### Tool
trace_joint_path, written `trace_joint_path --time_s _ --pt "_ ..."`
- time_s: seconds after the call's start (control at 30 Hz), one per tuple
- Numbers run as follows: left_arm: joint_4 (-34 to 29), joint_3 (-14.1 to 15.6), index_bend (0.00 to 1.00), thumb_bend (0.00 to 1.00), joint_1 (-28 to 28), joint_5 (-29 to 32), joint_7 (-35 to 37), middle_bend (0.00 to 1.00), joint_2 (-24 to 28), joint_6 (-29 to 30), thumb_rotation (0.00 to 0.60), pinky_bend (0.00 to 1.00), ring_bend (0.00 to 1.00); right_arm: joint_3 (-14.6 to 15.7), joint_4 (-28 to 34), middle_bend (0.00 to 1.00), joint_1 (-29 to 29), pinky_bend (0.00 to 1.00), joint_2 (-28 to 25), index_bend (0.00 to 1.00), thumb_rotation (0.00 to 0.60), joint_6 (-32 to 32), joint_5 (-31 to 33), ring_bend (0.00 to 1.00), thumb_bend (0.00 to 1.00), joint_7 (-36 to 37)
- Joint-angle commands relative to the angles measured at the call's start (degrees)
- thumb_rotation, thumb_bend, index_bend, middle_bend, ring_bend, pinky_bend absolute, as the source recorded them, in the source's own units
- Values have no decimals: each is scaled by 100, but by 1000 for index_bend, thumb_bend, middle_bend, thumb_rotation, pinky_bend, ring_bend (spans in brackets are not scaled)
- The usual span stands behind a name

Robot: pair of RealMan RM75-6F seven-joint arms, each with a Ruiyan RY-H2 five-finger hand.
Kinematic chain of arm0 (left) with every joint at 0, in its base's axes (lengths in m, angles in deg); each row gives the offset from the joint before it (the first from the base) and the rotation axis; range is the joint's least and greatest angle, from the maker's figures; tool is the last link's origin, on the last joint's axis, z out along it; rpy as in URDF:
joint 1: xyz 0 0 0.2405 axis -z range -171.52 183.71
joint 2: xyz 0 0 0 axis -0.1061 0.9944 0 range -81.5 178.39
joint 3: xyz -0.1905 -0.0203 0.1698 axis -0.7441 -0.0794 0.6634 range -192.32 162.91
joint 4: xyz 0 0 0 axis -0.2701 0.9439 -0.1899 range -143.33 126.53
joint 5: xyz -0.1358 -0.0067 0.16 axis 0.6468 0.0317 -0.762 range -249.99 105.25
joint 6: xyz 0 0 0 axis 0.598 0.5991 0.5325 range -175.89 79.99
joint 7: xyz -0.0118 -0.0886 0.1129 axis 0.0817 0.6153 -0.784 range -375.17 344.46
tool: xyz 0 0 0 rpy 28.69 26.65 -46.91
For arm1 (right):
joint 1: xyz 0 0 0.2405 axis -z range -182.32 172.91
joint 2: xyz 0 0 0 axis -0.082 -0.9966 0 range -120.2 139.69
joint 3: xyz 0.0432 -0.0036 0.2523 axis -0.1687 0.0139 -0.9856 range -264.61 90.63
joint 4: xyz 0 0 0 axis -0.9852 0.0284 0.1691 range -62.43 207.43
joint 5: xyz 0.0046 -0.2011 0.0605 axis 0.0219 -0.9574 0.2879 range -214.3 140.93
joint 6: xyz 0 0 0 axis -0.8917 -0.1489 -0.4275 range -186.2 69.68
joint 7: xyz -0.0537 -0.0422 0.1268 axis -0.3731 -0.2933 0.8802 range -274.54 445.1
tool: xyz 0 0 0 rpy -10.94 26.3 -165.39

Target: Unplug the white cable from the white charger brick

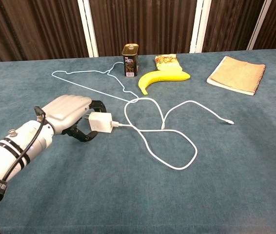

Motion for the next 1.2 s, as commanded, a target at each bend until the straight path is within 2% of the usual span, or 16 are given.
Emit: trace_joint_path --time_s 0.03,0.27,0.4,0.47,0.67,0.87,1.0,1.2 --pt "173 44 379 400 52 -95 154 386 -91 80 600 1000 978 4 15 0 13 0 -20 0 600 -30 -18 0 111 32" --pt "301 61 503 421 87 -194 269 512 -189 248 600 1000 997 10 28 0 14 0 -44 0 600 -22 -17 0 112 66" --pt "263 80 667 443 64 -229 367 675 -207 351 600 1000 1000 18 19 0 12 0 -34 0 600 -21 -31 0 111 39" --pt "24 119 728 472 -27 -239 454 729 -145 461 600 1000 1000 23 -70 0 -41 0 94 0 600 -46 -191 0 112 72" --pt "-943 180 743 520 -222 -99 264 753 281 503 600 1000 1000 53 -199 0 -358 0 462 11 600 230 -552 0 111 283" --pt "-2181 161 746 533 -368 137 -516 768 847 620 600 1000 1000 -303 224 0 -907 0 915 182 600 712 -526 0 145 -236" --pt "-2626 202 747 534 -441 242 -903 770 1032 715 600 1000 1000 -594 531 0 -1232 0 1329 329 600 906 -400 0 198 -458" --pt "-3030 221 748 534 -505 361 -1212 772 1187 827 600 1000 1000 -954 833 23 -1770 0 1923 452 600 1490 139 0 246 -981"
